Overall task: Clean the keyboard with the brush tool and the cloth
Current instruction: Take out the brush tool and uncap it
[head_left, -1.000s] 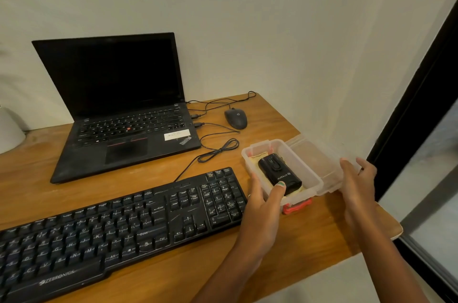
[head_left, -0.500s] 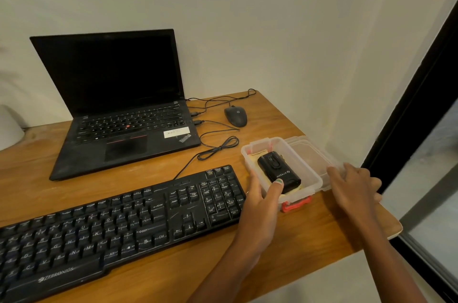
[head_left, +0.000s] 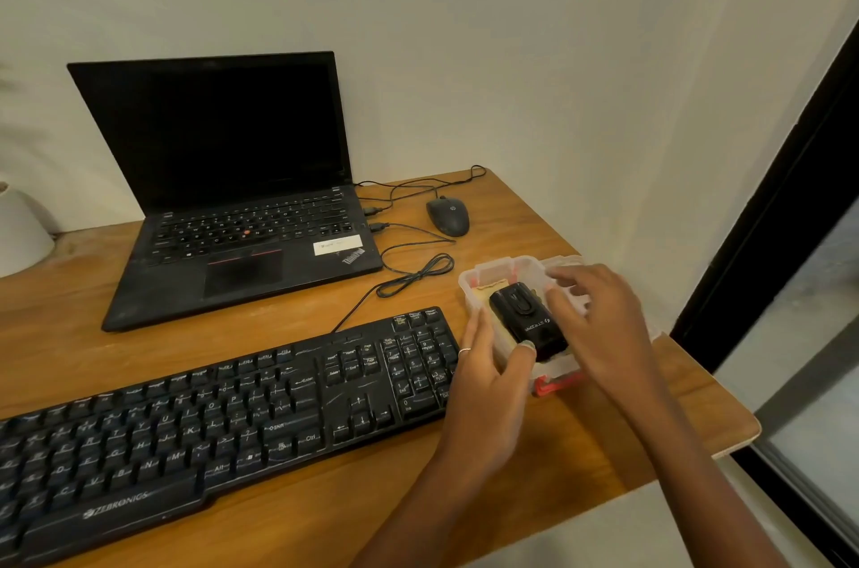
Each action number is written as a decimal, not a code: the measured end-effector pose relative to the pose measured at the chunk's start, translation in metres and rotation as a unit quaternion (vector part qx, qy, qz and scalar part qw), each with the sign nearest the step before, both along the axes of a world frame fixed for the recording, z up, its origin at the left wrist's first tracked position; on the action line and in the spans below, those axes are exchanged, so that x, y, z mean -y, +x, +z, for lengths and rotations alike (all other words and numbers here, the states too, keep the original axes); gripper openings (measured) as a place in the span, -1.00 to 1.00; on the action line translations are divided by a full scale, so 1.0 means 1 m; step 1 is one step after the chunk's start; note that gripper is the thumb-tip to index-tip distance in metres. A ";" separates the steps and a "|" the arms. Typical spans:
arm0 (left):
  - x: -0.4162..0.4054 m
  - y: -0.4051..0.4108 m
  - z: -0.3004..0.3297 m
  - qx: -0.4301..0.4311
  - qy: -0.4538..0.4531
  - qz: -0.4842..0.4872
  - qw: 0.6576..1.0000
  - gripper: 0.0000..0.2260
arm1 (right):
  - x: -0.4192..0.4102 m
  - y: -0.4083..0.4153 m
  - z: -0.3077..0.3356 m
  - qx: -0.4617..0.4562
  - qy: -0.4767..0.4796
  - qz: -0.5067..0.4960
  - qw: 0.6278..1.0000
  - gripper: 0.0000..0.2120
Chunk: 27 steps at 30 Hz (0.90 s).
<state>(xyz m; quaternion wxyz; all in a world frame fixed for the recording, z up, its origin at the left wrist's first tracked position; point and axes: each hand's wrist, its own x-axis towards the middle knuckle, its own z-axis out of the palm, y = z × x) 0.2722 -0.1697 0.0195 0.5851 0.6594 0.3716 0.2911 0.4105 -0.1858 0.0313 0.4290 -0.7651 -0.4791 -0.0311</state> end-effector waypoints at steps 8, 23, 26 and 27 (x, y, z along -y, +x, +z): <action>-0.001 -0.009 -0.005 -0.141 0.147 -0.051 0.978 -0.38 | -0.034 -0.012 -0.016 0.070 -0.249 0.009 0.966 -0.50; -0.011 -0.029 0.013 0.096 0.058 0.044 0.993 -0.66 | -0.007 -0.058 0.023 -0.057 0.073 0.064 0.994 -0.41; -0.026 -0.044 0.027 0.146 -0.026 0.036 0.988 -0.77 | -0.007 -0.091 0.029 -0.110 0.098 0.120 0.982 -0.41; -0.032 -0.050 0.028 0.146 -0.036 0.041 0.988 -0.76 | -0.011 -0.102 0.028 -0.118 0.103 0.131 0.979 -0.41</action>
